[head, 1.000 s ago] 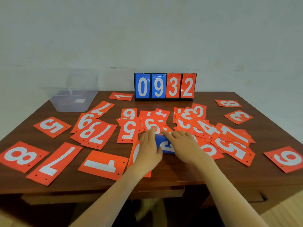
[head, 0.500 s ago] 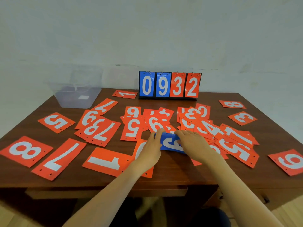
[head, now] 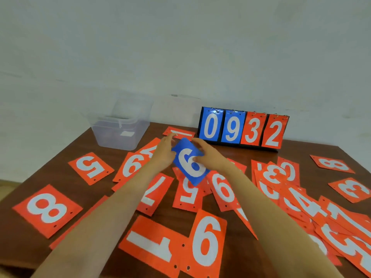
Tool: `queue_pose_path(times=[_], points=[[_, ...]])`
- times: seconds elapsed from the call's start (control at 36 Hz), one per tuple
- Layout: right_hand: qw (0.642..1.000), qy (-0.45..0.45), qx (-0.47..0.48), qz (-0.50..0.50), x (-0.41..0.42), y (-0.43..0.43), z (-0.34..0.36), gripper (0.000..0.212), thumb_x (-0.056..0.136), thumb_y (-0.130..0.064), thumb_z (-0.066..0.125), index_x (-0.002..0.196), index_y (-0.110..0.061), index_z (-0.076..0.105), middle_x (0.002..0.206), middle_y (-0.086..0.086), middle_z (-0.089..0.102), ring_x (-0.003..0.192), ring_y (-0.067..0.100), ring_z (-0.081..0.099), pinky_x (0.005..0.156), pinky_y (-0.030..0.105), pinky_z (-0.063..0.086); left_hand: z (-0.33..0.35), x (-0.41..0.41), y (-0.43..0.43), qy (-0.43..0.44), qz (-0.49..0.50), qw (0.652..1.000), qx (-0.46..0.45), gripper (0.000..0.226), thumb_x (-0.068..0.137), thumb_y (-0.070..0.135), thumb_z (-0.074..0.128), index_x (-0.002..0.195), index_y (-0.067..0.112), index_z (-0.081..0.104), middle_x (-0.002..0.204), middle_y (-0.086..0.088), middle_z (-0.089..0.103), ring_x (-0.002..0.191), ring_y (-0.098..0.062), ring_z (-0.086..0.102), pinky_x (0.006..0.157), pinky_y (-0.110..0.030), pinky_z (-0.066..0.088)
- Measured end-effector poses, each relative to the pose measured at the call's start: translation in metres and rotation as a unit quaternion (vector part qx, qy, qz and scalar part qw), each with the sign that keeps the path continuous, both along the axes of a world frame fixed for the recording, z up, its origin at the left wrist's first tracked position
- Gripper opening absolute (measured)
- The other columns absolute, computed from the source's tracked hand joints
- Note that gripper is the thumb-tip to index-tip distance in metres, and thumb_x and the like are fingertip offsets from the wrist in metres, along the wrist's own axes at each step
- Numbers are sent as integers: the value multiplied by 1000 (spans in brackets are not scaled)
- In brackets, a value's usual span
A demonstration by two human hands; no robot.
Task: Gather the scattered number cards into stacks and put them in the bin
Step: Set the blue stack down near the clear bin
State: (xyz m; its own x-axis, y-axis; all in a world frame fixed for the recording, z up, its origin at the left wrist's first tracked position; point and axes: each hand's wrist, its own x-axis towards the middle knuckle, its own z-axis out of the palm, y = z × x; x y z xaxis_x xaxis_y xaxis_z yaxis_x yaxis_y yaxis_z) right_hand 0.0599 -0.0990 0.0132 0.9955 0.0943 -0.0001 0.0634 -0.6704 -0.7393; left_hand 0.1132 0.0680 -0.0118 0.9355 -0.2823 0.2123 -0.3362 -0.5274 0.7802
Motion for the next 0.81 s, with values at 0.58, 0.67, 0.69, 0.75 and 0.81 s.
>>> queue_pose_path(times=[0.58, 0.67, 0.69, 0.75, 0.81], points=[[974, 106, 113, -167, 129, 38, -57, 59, 93, -8, 55, 143, -17, 26, 135, 14, 48, 116, 28, 55, 84, 34, 52, -16, 108, 32, 87, 131, 918, 365, 54, 83, 22, 68, 125, -2, 42, 125, -17, 56, 115, -32, 55, 92, -36, 44], [974, 103, 116, -166, 128, 40, -54, 61, 93, -9, 57, 144, -17, 24, 135, 14, 47, 117, 29, 55, 84, 35, 53, -10, 100, 32, 12, 161, 946, 280, 30, 88, -2, 49, 118, -4, 46, 119, -23, 57, 111, -38, 55, 86, -39, 43], [973, 102, 123, -164, 129, 42, -53, 62, 92, -8, 57, 144, -16, 24, 136, 14, 47, 117, 29, 55, 83, 34, 53, -7, 97, 32, -15, 169, 950, 261, 30, 88, -4, 45, 119, -4, 45, 119, -23, 56, 111, -38, 54, 86, -40, 42], [970, 107, 143, -165, 129, 45, -51, 62, 92, -7, 58, 144, -15, 26, 135, 14, 48, 118, 28, 54, 79, 30, 51, 3, 91, 34, -66, 189, 949, 243, 34, 90, -4, 41, 124, -1, 44, 121, -21, 55, 113, -38, 52, 87, -40, 40], [968, 109, 153, -168, 130, 49, -51, 61, 92, -5, 57, 144, -15, 26, 133, 14, 50, 116, 28, 56, 78, 30, 51, 12, 88, 37, -86, 210, 955, 188, 33, 91, -3, 39, 123, 2, 44, 116, -21, 57, 108, -38, 55, 82, -41, 41]])
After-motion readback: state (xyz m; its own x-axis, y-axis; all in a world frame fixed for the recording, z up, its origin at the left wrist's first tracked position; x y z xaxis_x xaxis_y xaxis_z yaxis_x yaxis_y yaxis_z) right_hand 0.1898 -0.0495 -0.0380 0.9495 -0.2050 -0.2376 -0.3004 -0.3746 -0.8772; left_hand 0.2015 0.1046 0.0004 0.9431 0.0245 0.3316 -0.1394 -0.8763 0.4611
